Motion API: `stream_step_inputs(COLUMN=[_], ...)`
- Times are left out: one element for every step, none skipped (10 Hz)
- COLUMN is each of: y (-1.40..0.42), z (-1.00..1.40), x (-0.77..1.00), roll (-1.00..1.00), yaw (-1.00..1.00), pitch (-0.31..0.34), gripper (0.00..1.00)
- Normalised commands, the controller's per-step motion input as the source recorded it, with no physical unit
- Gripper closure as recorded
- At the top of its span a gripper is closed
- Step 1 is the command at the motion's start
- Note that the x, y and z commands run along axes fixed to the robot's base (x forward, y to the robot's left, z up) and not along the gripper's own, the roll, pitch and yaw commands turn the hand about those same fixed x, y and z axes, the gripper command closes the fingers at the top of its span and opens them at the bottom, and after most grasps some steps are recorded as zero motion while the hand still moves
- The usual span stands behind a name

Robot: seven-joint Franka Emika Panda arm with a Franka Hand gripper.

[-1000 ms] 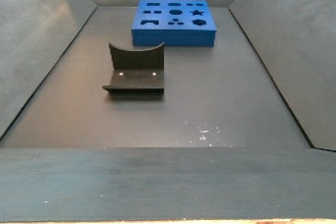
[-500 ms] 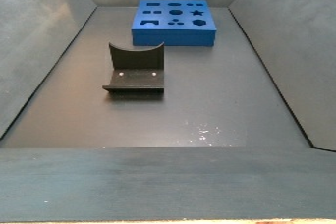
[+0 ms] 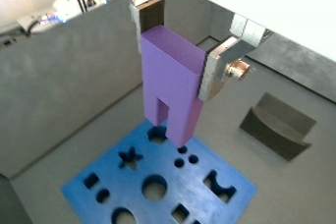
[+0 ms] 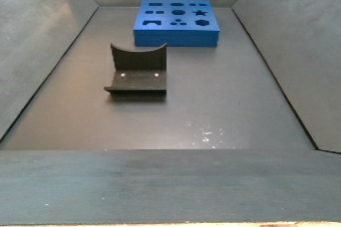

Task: Pick up the double-square object. Move to above the board. Insert the double-square object.
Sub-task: Insert the double-square object.

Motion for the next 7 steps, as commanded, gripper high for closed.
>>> stream_step_inputs(y=[-0.09, -0.08, -0.05, 0.00, -0.03, 0.00, 0.00], z=[-0.35, -0.35, -0.38, -0.37, -0.40, -0.41, -0.40], x=[0.52, 0.56, 0.53, 0.57, 0.52, 0.55, 0.55], roll=[0.19, 0.32, 0.31, 0.21, 0.15, 0.07, 0.00], yaw=[0.04, 0.00, 0.04, 0.07, 0.11, 0.14, 0.14], pitch=[0.000, 0.000, 0.000, 0.000, 0.000, 0.000, -0.003], gripper=[1.00, 1.00, 1.00, 1.00, 1.00, 1.00, 1.00])
